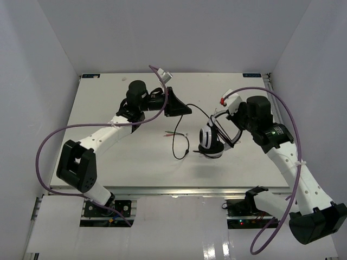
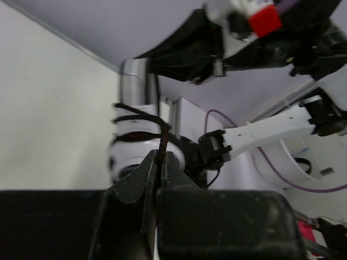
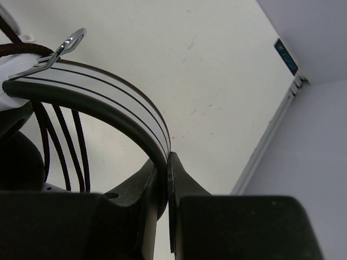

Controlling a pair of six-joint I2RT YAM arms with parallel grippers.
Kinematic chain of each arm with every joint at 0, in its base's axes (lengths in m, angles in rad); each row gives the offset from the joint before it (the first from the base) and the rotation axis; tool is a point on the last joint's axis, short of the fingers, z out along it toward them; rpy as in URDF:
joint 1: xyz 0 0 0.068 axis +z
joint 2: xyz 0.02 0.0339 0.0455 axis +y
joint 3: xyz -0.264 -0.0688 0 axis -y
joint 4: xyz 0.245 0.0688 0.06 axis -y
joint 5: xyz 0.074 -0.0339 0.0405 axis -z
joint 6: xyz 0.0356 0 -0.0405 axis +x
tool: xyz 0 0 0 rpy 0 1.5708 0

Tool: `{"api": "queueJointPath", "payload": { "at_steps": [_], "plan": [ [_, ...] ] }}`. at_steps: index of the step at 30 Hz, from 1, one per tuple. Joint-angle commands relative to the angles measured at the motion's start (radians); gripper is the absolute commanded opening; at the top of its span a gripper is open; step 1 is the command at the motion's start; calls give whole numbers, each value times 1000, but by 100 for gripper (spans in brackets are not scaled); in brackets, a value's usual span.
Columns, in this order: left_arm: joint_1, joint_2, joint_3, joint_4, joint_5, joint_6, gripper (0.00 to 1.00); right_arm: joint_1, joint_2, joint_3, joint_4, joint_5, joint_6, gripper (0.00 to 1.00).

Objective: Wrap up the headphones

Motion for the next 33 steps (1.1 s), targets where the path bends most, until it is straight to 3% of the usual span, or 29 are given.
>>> {"api": "queueJointPath", "payload": {
  "at_steps": [1,8,12,15,24,27,33],
  "plan": [
    [-118,-23,-43,136,19,-211,4,51,58,41,279,299,175,8],
    [-294,58,-62,260,-158,-343,13,69,218,177,327,382,355,8],
    [-345,51,-94,246,-301,-272,17,60,253,257,320,358,395,8],
    [-384,47,-137,250,-378,-211,28,35,279,315,273,299,430,8],
    [-536,71,-286,353,-639,-10,51,-161,343,532,107,-11,614,8],
    [-543,108,-352,476,-680,0,52,-227,331,564,79,-170,672,8],
    [-541,203,-371,517,-739,112,53,-276,259,536,51,-377,740,8]
  ]
}}
